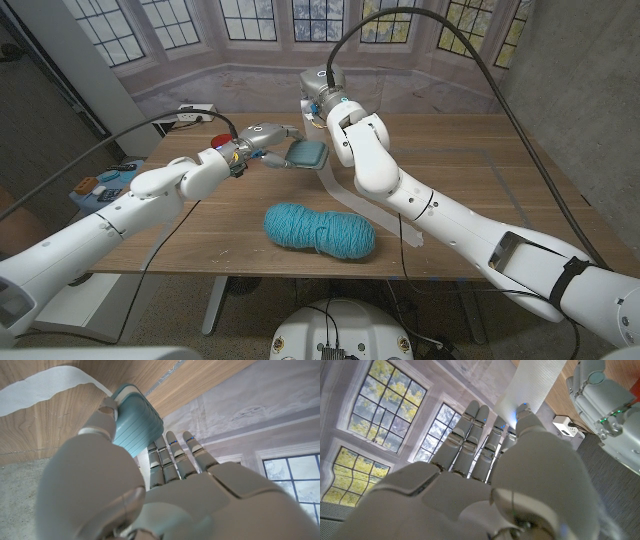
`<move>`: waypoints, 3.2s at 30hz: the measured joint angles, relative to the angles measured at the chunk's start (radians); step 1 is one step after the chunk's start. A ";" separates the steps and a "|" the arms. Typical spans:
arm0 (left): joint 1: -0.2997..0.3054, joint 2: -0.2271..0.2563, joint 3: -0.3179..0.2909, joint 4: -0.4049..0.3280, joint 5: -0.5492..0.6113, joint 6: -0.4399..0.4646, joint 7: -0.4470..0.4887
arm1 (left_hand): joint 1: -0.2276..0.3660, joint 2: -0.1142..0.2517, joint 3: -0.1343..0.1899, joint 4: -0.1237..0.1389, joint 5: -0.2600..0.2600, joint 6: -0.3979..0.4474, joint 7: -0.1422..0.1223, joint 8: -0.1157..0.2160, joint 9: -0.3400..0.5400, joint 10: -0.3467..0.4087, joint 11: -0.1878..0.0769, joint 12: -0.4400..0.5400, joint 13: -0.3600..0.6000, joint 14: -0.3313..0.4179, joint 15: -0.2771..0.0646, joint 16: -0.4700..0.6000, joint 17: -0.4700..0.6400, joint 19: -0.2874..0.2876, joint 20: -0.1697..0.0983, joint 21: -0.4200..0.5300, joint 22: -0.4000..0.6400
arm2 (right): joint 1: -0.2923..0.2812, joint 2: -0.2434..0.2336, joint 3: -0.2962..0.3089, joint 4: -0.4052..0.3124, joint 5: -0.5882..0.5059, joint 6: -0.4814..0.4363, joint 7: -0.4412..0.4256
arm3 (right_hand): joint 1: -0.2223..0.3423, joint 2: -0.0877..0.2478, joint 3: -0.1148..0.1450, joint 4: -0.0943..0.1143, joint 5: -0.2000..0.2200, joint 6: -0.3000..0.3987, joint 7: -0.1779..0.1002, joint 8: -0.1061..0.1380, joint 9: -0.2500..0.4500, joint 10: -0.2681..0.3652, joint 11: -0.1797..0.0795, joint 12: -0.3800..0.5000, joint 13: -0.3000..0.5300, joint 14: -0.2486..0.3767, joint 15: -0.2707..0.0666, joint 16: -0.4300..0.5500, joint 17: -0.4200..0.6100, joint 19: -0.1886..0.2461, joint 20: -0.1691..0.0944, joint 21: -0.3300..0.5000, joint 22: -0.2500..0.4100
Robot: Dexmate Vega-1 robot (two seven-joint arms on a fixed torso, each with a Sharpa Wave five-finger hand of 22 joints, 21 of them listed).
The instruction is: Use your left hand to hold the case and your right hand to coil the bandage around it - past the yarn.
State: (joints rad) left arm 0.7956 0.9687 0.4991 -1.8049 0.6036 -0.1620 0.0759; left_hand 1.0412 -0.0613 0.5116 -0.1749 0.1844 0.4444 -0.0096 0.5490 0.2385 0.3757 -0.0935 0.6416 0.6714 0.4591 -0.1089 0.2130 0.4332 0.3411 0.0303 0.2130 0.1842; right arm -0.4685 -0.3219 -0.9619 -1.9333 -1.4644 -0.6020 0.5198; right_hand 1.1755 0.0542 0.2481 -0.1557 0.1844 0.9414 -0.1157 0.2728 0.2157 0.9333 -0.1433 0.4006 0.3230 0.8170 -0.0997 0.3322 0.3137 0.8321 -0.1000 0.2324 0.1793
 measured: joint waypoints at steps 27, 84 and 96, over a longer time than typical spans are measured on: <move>-0.037 -0.032 0.026 0.046 -0.001 -0.023 0.002 | 0.000 0.000 0.000 0.000 0.001 0.003 0.003 0.000 -0.004 0.000 0.000 0.001 0.000 0.004 0.004 0.000 -0.002 0.000 0.000 0.000 0.000 | -0.071 0.082 0.061 -0.063 -0.156 0.046 0.148 | 0.004 0.004 -0.010 0.004 0.000 0.009 0.009 -0.008 0.006 0.009 0.009 0.000 0.005 0.004 0.003 0.000 0.005 0.009 -0.002 0.000 0.000; -0.070 -0.065 0.056 0.087 -0.008 -0.028 0.021 | 0.000 0.000 -0.004 0.004 0.001 0.003 0.003 0.001 -0.009 0.000 0.000 0.000 0.002 0.004 0.004 0.000 -0.007 0.000 0.000 0.000 0.000 | -0.140 0.220 0.082 -0.133 -0.249 0.100 0.205 | 0.016 0.011 -0.015 -0.002 0.000 0.032 0.039 -0.011 0.005 0.027 0.034 0.008 0.010 0.030 -0.005 0.005 0.016 0.032 -0.011 0.012 0.000; -0.075 -0.069 0.058 0.103 -0.012 -0.031 0.027 | 0.000 0.000 -0.004 0.004 0.000 0.002 0.002 0.001 -0.009 0.000 0.000 0.001 0.002 0.004 0.004 -0.007 -0.007 0.000 0.000 0.000 0.000 | -0.125 0.237 0.081 -0.139 -0.234 0.111 0.213 | 0.020 0.012 -0.015 -0.002 0.000 0.032 0.039 -0.012 0.005 0.032 0.039 0.008 0.014 0.036 -0.011 0.008 0.018 0.036 -0.014 0.012 0.000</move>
State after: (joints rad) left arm 0.7207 0.9000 0.5568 -1.7019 0.5919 -0.1925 0.1028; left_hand 1.0412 -0.0613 0.5072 -0.1706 0.1846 0.4467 -0.0074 0.5496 0.2294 0.3757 -0.0935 0.6425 0.6738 0.4627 -0.1053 0.2061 0.4267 0.3411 0.0303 0.2130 0.1842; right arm -0.5934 -0.0852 -0.8806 -2.0727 -1.6982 -0.4911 0.7325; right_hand 1.1957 0.0665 0.2331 -0.1572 0.1844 0.9734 -0.0763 0.2613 0.2212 0.9655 -0.1039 0.4085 0.3373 0.8531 -0.1110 0.3404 0.3321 0.8678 -0.1145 0.2442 0.1792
